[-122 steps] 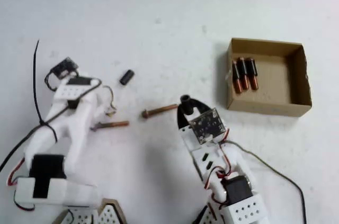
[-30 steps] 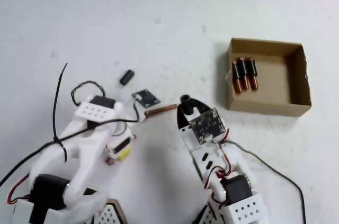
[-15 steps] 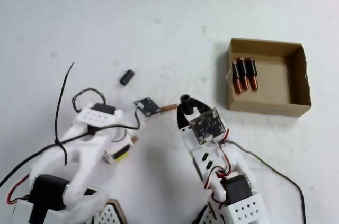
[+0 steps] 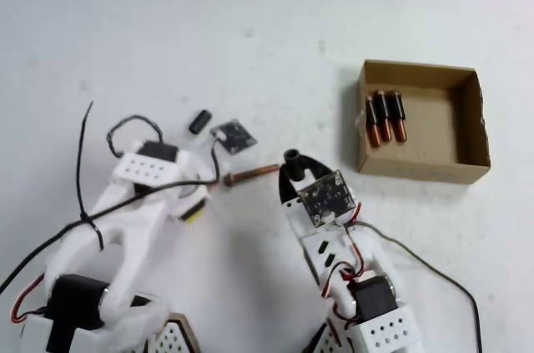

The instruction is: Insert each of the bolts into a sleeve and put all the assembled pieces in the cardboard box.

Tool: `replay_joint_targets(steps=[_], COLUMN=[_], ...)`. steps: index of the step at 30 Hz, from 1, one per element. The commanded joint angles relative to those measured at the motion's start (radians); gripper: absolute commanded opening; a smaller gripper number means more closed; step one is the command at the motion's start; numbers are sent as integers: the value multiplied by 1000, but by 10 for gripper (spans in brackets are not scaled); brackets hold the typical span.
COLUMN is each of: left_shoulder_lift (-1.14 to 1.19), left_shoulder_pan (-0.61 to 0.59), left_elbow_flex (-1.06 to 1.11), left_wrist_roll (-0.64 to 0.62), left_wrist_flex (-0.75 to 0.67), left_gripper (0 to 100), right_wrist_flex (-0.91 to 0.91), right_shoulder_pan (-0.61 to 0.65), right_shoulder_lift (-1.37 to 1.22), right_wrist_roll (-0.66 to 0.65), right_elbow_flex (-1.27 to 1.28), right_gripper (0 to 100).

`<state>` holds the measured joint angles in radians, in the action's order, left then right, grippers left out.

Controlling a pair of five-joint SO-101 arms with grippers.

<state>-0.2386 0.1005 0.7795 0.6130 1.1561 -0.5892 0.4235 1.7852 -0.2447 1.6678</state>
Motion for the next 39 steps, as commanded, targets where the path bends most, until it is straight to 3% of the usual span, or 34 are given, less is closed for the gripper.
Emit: replay_joint_targets(steps=[1, 9, 15, 20, 24, 30, 39], left_shoulder_lift=[-27, -10, 211, 344, 363, 364, 367], left_shoulder_pan=[-50, -137, -148, -148, -150, -151, -171], left_elbow_flex=[-66, -64, -166, -265, -279, -278, -238], left_wrist_roll=[157, 308, 319, 405, 420, 572, 704], left_wrist_flex=[12, -54, -80, -80, -87, -87, -150], left_gripper=[23, 23, 23, 23, 23, 23, 28], right_wrist_flex=[-1, -1, -1, -1, -1, -1, -1], right_shoulder_pan=[-8, -7, -7, -8, -8, -7, -7], right_shoulder_lift=[8, 8, 8, 8, 8, 8, 8], right_wrist_roll=[5, 5, 5, 5, 5, 5, 5], right_elbow_flex=[23, 23, 23, 23, 23, 23, 23], right_gripper=[17, 17, 17, 17, 17, 17, 17])
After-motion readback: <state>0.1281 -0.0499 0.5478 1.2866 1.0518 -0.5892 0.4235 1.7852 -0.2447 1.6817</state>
